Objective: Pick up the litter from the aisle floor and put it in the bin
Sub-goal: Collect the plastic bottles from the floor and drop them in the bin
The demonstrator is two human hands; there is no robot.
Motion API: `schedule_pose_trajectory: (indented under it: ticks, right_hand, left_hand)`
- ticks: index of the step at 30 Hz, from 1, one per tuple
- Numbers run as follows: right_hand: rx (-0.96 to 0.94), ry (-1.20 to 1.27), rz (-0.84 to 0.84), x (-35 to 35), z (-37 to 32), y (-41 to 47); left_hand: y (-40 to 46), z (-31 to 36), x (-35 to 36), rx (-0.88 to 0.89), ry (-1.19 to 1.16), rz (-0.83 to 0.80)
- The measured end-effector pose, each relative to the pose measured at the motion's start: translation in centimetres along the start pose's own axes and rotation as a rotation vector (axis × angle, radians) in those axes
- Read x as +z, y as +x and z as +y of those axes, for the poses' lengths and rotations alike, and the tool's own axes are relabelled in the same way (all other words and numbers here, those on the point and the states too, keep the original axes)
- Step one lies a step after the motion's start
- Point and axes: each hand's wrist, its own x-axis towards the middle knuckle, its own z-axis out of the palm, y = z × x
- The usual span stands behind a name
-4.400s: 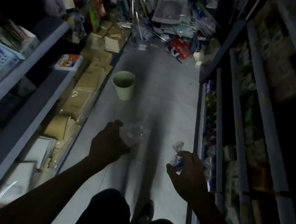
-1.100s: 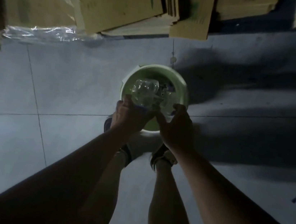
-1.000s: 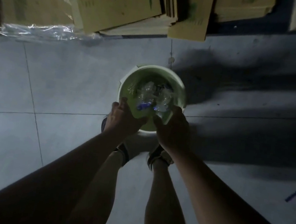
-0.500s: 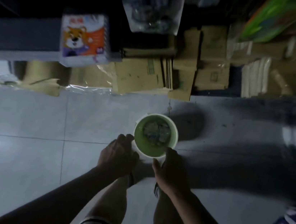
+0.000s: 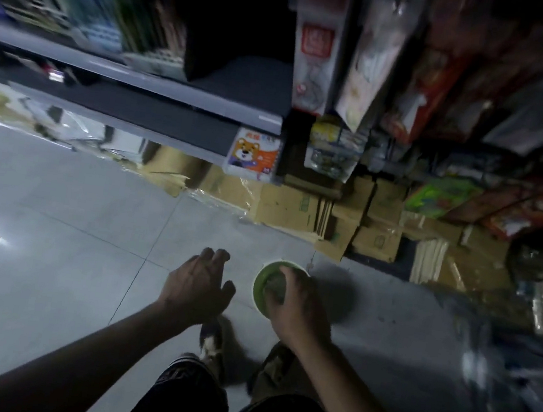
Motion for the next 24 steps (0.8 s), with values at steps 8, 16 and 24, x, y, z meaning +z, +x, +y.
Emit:
schedule_pose_trajectory:
  ticks: [8, 16, 24]
  right_hand:
    - [-0.194, -0.106, -0.030, -1.1, -6.8, -3.0]
    - [-0.429, -0.278, -0.175, 3.6, -15.8, -6.0]
    - [-0.664, -0.418, -0.281, 10.0, -24.0, -10.0]
  left_hand:
    - [-7.5, -5.2, -4.9, -0.164, -0.122, 0.186]
    - [-17.3, -14.8, -6.6, -0.396, -0.242, 0.369]
    - [-27.5, -23.5, -5.1, -0.690, -0.376, 0.466]
